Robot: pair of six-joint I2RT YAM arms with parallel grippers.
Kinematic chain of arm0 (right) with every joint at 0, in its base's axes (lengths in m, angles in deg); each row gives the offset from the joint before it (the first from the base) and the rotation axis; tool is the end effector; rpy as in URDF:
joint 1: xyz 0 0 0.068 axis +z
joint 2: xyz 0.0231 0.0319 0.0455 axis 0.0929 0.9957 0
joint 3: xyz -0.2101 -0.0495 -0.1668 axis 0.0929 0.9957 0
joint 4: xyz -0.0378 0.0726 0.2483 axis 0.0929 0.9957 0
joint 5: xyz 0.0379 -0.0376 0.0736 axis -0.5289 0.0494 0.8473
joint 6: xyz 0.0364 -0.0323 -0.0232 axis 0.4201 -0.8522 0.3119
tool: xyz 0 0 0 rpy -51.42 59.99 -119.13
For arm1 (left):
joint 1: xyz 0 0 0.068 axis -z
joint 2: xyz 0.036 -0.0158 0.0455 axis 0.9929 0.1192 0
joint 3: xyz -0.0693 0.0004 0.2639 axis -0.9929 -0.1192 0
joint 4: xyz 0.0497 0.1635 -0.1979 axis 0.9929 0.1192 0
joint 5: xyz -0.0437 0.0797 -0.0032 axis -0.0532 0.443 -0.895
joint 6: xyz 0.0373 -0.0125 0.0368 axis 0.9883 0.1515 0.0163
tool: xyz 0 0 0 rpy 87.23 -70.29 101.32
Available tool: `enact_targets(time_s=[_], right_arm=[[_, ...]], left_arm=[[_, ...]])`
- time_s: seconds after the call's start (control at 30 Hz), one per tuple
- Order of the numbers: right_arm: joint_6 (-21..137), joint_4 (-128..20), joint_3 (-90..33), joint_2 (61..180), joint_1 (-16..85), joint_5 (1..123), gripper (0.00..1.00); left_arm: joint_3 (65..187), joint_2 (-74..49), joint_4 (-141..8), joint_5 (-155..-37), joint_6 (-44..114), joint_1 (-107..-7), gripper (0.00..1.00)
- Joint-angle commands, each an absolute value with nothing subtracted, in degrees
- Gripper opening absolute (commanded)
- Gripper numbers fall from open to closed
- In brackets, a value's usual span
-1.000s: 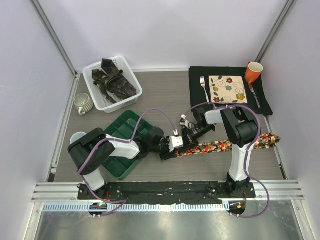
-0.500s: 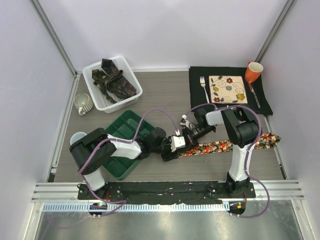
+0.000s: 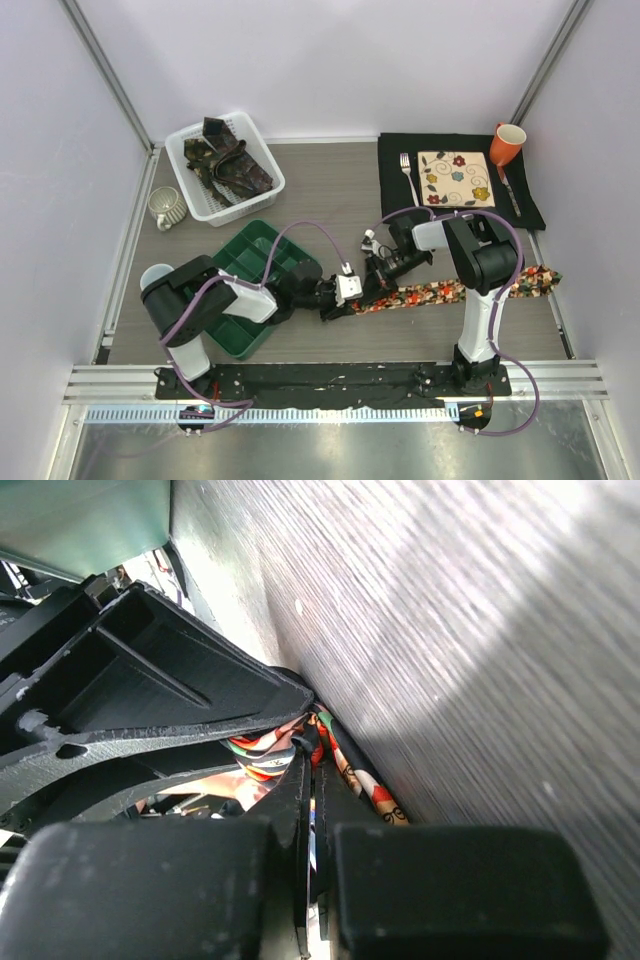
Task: Roll the ties
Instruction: Roll the tie at the center of the board.
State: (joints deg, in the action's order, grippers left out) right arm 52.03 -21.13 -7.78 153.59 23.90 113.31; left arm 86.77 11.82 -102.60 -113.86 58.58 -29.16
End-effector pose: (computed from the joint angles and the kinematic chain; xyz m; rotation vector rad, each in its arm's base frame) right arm 0.2757 0.1249 0.0814 0.3631 -2.5393 -1.4281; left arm 0.1690 -0.2590 0.1199 1.4081 1.6234 -0.9043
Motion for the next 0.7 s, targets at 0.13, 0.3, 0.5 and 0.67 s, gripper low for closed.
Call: enact_targets(time_s=[0.13,0.3,0.5,0.67], right_arm=[[52.10,-17.81,-8.36,151.61,23.44,106.08,0.18],[48.76,-12.80,-9.68,144.84,19.32,108.96,0.29],[48.83,-12.61,-8.55,141.67,19.83,115.65,0.47],[55.76,-19.71,-6.26,141.84,23.26,116.37,0.47]], left_arm=[[95.62,10.50,-78.32,-110.15,61.37,-27.87,0.17],[99.15,9.88,-65.48,-106.72,64.36,-27.61,0.14],[101.34,11.28,-61.24,-106.10,64.89,-27.43,0.14],[103.37,12.69,-60.62,-106.63,64.81,-27.17,0.15]])
